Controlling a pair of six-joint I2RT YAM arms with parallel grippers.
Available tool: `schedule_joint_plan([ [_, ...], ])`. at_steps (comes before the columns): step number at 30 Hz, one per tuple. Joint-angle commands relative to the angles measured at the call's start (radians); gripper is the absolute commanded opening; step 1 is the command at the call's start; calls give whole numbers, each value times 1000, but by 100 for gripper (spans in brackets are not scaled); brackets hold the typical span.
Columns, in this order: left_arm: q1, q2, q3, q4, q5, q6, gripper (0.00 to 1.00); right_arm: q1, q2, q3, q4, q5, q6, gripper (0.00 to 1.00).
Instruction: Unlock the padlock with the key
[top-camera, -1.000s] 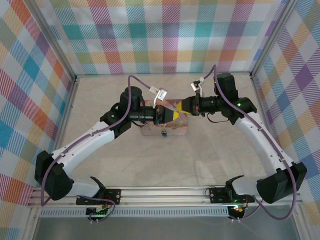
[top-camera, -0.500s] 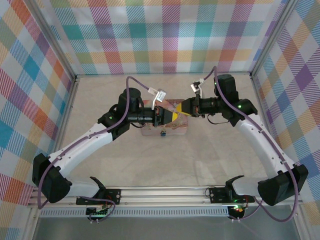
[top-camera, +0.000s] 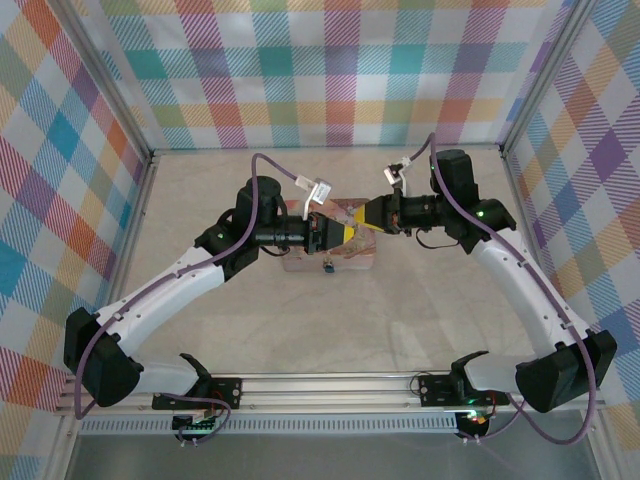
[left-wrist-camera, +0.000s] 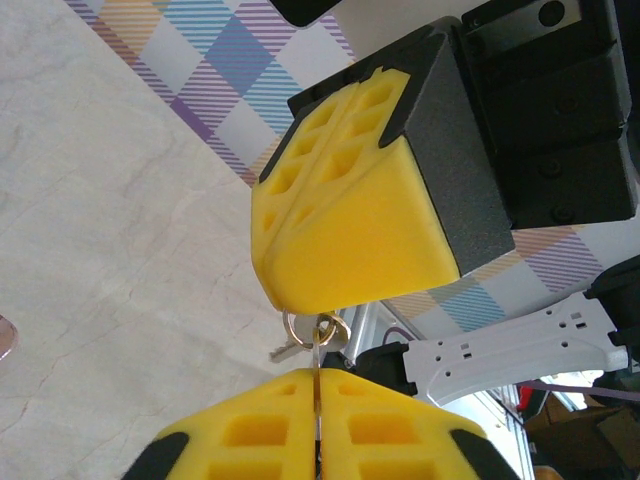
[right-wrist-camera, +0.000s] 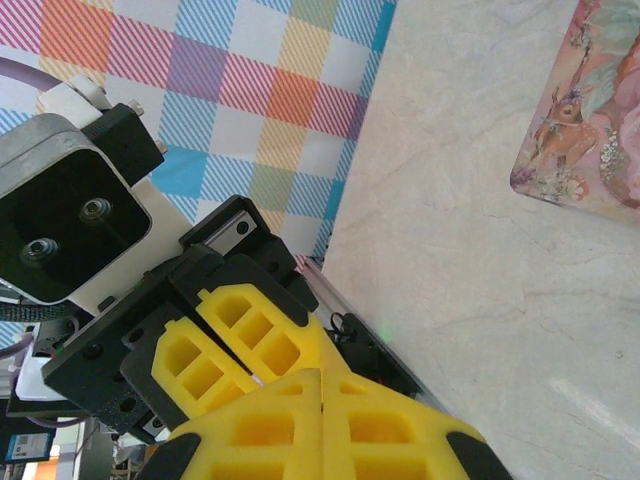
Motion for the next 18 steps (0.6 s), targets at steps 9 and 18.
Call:
schedule_joint_plan([
  [9,-11,-11,-23,57,16,-18,40,-4,-19,-11,47,-8,27,0],
  [18,-20,20,10,79,3,-29,52,-4,-23,-25,63,-19,39,0],
])
